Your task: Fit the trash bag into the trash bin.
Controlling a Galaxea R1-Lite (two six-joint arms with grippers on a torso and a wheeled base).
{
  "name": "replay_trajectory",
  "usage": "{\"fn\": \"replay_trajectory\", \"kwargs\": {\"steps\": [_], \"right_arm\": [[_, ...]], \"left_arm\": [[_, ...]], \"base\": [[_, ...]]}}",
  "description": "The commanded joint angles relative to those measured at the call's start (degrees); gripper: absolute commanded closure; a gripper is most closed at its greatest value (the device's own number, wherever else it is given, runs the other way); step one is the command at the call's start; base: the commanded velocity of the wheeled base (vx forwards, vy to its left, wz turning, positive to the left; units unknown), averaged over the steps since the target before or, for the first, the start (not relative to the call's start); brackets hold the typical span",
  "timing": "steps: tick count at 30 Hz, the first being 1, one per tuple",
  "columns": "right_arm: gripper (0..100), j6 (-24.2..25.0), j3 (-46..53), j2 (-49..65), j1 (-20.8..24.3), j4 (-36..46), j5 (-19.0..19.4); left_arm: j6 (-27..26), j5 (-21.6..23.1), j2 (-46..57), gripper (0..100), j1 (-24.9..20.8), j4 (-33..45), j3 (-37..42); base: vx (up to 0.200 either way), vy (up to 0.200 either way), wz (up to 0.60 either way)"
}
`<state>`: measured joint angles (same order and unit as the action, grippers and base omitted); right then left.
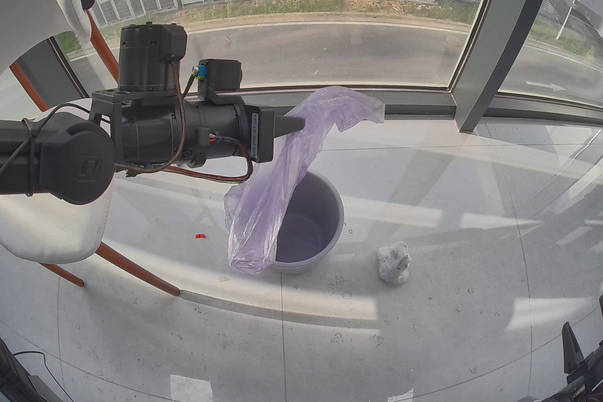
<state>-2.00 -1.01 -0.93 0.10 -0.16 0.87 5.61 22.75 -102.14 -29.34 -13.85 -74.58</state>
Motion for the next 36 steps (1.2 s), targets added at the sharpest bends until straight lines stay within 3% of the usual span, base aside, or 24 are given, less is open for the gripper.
{"fn": "replay_trajectory", "kwargs": {"steps": [1,16,19,22,26,30,31,36], "right_arm": [[0,-0.02,1.01,0.84,-0.01,-0.02,0.01],[0,0.07,1.01,0.84,-0.01,-0.02,0.01],[0,0.07,1.01,0.84,-0.01,-0.02,0.01],[0,0.07,1.01,0.84,-0.01,-0.02,0.01],[0,0.15,1.01,0.84,-0.01,0.07,0.01],[0,0.15,1.01,0.84,-0.1,-0.02,-0.07],[0,0.15,1.01,0.84,-0.1,-0.02,-0.07],[0,-0.46,1.01,0.84,-0.01,0.07,0.01]], "left_arm": [[0.19,0.02,-0.51,100,-1.16,0.23,-0.65],[2.48,-1.04,-0.34,100,-4.32,0.23,1.11],[1.6,-1.57,-0.42,100,-2.91,-0.48,4.09],[-4.03,-1.39,-0.69,100,3.59,-0.92,9.63],[-11.06,-0.77,-2.36,100,6.49,-5.58,10.95],[-11.23,-0.77,-4.11,100,7.9,-9.09,10.77],[-11.85,-0.6,-4.82,100,11.15,-11.99,8.58],[-13.17,-0.77,-5.78,100,12.73,-11.02,7.61]], "base": [[0.0,0.0,0.0],[0.0,0.0,0.0],[0.0,0.0,0.0],[0.0,0.0,0.0],[0.0,0.0,0.0],[0.0,0.0,0.0],[0.0,0.0,0.0],[0.0,0.0,0.0]]}}
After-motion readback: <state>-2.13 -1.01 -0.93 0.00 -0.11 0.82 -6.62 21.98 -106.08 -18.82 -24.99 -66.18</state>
